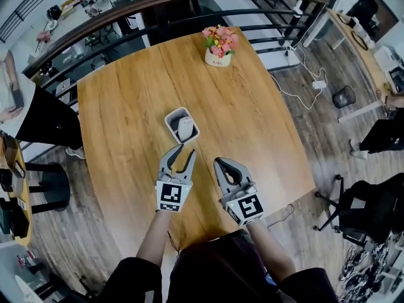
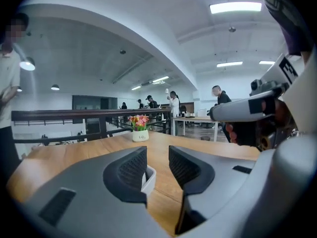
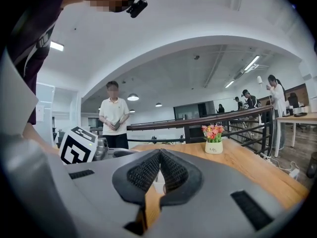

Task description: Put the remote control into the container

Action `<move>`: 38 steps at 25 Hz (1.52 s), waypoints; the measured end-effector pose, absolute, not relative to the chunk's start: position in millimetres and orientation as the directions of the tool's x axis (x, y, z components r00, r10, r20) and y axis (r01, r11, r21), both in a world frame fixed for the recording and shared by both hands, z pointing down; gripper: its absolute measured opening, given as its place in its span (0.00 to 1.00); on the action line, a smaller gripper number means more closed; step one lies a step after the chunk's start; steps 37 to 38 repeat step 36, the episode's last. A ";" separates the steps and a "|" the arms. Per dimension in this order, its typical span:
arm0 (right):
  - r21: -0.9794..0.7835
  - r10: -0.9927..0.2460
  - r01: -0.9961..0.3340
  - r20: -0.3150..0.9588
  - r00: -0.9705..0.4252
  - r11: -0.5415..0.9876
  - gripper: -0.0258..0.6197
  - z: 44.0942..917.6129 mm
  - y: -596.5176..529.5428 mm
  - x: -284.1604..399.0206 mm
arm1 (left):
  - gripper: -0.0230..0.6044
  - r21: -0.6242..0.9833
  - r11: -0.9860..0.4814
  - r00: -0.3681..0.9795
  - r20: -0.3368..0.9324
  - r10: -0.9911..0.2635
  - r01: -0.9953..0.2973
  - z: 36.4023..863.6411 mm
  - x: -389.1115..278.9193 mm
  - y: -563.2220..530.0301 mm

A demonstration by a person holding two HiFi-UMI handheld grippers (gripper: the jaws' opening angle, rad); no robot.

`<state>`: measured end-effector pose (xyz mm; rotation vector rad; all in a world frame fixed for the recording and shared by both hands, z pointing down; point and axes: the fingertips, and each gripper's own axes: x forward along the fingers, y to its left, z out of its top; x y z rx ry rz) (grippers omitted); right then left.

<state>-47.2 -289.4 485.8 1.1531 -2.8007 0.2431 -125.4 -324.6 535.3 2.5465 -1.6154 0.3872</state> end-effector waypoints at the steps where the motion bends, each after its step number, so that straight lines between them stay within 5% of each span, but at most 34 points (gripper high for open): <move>1: -0.105 -0.692 -0.706 0.145 -0.707 0.700 0.07 479.8 -286.0 -45.7 | 0.26 -0.031 -0.436 0.415 0.250 -0.875 -0.900 525.8 -120.5 -316.1; 8: -0.110 -0.710 -0.716 0.092 -0.698 0.689 0.07 458.5 -261.1 -34.7 | 0.24 0.003 -0.428 0.424 0.143 -0.894 -0.904 469.6 -102.2 -266.9; 11: -0.107 -0.718 -0.724 0.093 -0.689 0.681 0.07 457.0 -250.5 -33.6 | 0.06 0.012 -0.423 0.421 0.101 -0.901 -0.906 453.8 -100.1 -252.4; 38: -0.146 -0.718 -0.722 0.090 -0.691 0.676 0.07 457.6 -211.6 -18.7 | 0.06 0.005 -0.432 0.430 0.114 -0.896 -0.902 454.3 -81.8 -209.5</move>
